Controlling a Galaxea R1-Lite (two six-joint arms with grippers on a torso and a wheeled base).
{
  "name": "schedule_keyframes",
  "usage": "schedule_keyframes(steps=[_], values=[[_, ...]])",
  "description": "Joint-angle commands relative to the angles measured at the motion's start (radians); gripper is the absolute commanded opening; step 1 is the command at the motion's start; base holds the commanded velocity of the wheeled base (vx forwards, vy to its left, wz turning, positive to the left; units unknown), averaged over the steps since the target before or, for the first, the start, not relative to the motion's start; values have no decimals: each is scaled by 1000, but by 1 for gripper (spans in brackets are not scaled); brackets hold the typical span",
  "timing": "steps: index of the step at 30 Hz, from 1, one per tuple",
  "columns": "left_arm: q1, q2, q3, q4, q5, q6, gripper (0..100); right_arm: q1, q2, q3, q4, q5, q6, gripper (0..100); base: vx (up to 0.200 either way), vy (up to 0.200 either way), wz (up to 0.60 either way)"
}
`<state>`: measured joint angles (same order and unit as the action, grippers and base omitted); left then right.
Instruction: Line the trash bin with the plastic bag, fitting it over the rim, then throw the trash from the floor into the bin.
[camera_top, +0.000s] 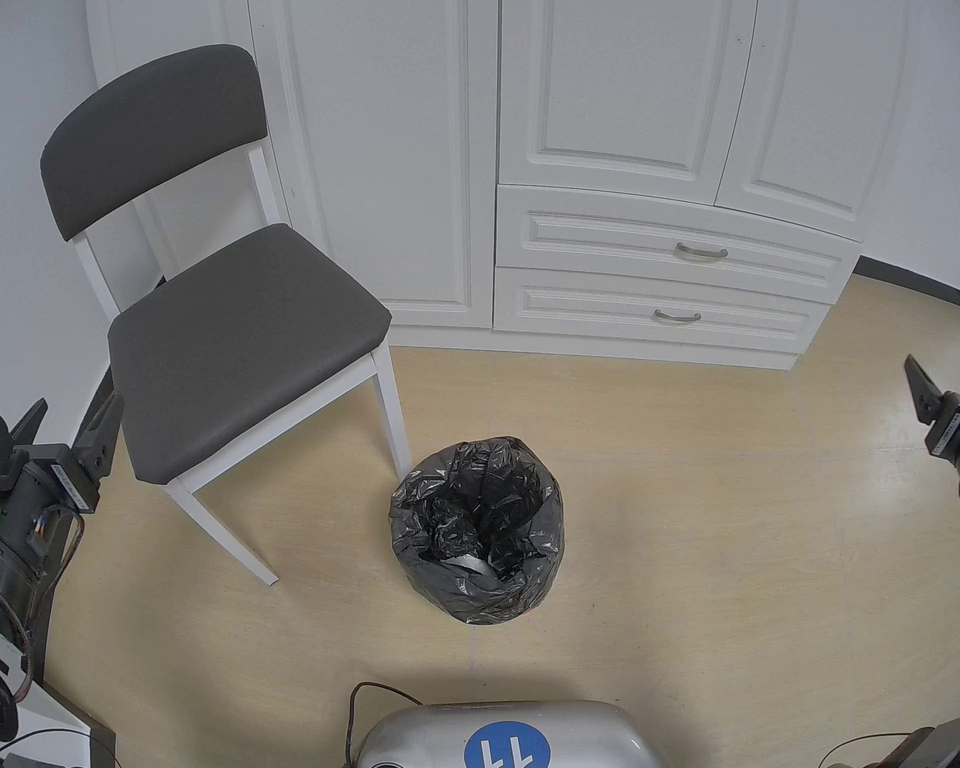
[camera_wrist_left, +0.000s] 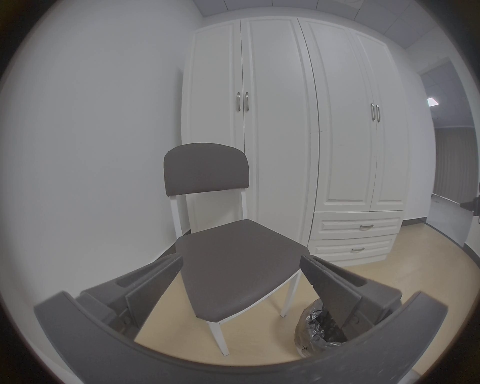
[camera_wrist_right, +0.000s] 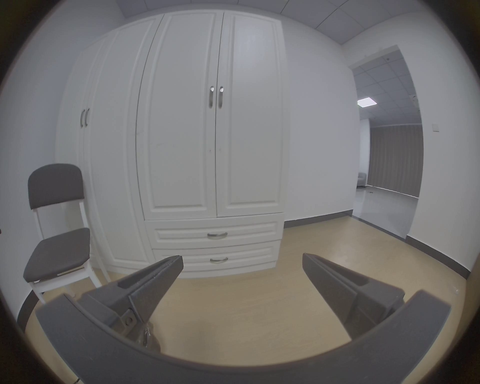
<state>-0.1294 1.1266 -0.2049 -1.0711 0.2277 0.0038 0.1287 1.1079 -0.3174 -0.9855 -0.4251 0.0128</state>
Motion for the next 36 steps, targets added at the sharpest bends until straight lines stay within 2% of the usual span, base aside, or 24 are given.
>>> schedule_keyframes(steps=[1, 11, 15, 22, 27, 34, 36], values=[[2, -208, -82, 152, 12, -11, 100, -74, -249, -18, 123, 2, 3, 100, 0, 0, 0], [20, -458, -110, 415, 13, -28, 100, -106, -551, -22, 393, 3, 4, 100, 0, 0, 0], [65, -591, -122, 560, 13, -31, 100, -104, -680, -17, 510, 2, 6, 100, 0, 0, 0], [139, -788, -199, 866, 12, -111, 100, -110, -889, -20, 728, 2, 6, 100, 0, 0, 0], [152, -877, -266, 1019, 12, -143, 100, -116, -973, -15, 795, 0, 6, 100, 0, 0, 0], [152, -984, -277, 1125, 13, -137, 100, -123, -1108, -6, 921, 11, 3, 100, 0, 0, 0], [152, -1018, -275, 1163, 12, -130, 100, -127, -1108, 1, 918, 3, 16, 100, 0, 0, 0]])
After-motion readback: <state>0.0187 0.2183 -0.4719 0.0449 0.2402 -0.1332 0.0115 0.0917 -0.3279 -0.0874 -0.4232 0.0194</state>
